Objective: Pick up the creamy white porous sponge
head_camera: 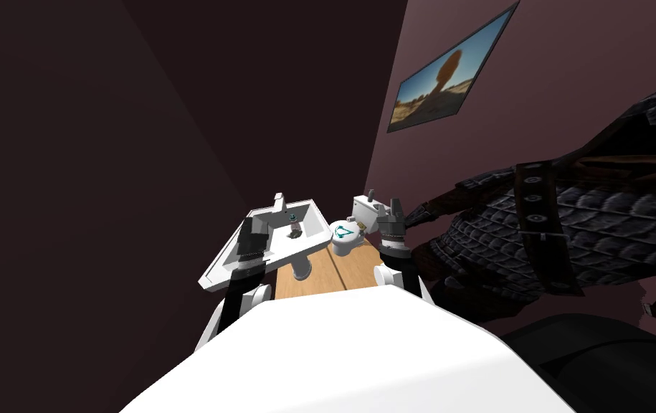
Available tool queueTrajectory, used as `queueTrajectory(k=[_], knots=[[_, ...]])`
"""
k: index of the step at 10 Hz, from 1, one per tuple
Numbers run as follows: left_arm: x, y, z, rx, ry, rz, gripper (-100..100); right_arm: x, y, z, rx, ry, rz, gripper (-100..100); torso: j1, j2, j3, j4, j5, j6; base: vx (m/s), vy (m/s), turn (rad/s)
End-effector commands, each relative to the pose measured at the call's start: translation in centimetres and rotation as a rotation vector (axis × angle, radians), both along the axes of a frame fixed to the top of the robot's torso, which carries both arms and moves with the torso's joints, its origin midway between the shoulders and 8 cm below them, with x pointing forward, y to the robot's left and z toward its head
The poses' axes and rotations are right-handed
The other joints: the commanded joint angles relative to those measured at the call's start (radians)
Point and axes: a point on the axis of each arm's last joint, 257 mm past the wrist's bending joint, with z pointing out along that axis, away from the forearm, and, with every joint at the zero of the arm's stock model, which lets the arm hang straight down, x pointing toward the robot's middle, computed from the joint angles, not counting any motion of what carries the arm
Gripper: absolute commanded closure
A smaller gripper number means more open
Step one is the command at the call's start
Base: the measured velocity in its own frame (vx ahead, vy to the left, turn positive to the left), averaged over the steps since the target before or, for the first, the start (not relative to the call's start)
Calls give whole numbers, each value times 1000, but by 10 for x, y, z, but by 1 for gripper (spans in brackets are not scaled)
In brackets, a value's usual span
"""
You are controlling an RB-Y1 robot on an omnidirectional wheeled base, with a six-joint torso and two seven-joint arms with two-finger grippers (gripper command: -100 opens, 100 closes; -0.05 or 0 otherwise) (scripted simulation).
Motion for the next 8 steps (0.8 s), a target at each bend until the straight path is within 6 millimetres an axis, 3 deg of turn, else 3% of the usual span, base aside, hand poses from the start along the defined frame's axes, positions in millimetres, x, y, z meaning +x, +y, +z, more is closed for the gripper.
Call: queueTrajectory(k=[1, 8], knots=[[9, -3, -8, 2, 40, -13, -100, 0, 0, 0, 0, 0, 0, 0, 0, 0, 0, 0, 0, 0, 36, -49, -6], [47, -10, -47, -7, 205, -48, -100, 0, 0, 0, 0, 0, 0, 0, 1, 0, 0, 0, 0, 0, 47, -59, -6]])
